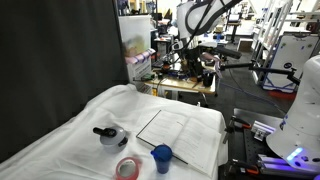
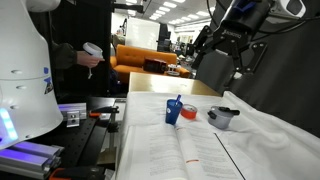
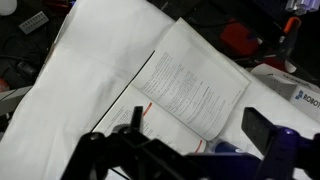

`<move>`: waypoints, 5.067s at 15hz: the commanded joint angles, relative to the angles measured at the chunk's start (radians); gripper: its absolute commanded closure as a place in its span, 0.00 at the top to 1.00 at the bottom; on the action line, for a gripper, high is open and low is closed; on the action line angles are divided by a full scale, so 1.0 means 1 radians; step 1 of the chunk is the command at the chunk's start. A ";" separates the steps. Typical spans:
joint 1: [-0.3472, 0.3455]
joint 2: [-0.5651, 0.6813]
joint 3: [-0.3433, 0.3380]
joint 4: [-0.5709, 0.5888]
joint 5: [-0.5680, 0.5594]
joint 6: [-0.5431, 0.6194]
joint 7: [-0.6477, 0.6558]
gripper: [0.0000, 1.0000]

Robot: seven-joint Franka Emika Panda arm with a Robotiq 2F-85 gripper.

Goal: Take the marker out of the cup and put it on the book

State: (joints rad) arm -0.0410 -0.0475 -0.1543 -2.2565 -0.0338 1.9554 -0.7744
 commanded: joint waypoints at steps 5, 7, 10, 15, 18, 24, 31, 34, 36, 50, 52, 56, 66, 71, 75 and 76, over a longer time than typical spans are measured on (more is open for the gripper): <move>-0.017 0.000 0.017 0.001 0.001 -0.002 0.000 1.00; -0.017 0.000 0.017 0.001 0.001 -0.002 0.000 1.00; -0.017 0.000 0.017 0.001 0.001 -0.002 0.000 1.00; -0.017 0.000 0.017 0.001 0.001 -0.002 0.000 1.00; -0.017 0.000 0.017 0.001 0.001 -0.002 0.000 1.00; -0.017 0.000 0.017 0.001 0.001 -0.002 0.000 1.00; -0.017 0.000 0.017 0.001 0.001 -0.002 0.000 1.00; -0.017 -0.002 0.017 -0.003 0.010 0.009 -0.010 1.00; -0.018 -0.004 0.016 -0.006 0.007 0.019 -0.021 1.00; -0.018 -0.010 0.019 -0.036 -0.034 0.117 -0.028 1.00; -0.018 -0.012 0.020 -0.056 -0.072 0.188 -0.014 1.00; -0.020 -0.014 0.018 -0.093 -0.124 0.304 -0.011 1.00; -0.017 0.000 0.019 -0.099 -0.114 0.325 -0.029 1.00; -0.017 -0.005 0.017 -0.107 -0.088 0.348 -0.058 1.00; -0.018 -0.010 0.013 -0.120 -0.054 0.388 -0.141 1.00; -0.018 -0.010 0.012 -0.121 -0.046 0.393 -0.173 1.00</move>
State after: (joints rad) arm -0.0415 -0.0477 -0.1508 -2.3579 -0.1157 2.3014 -0.8577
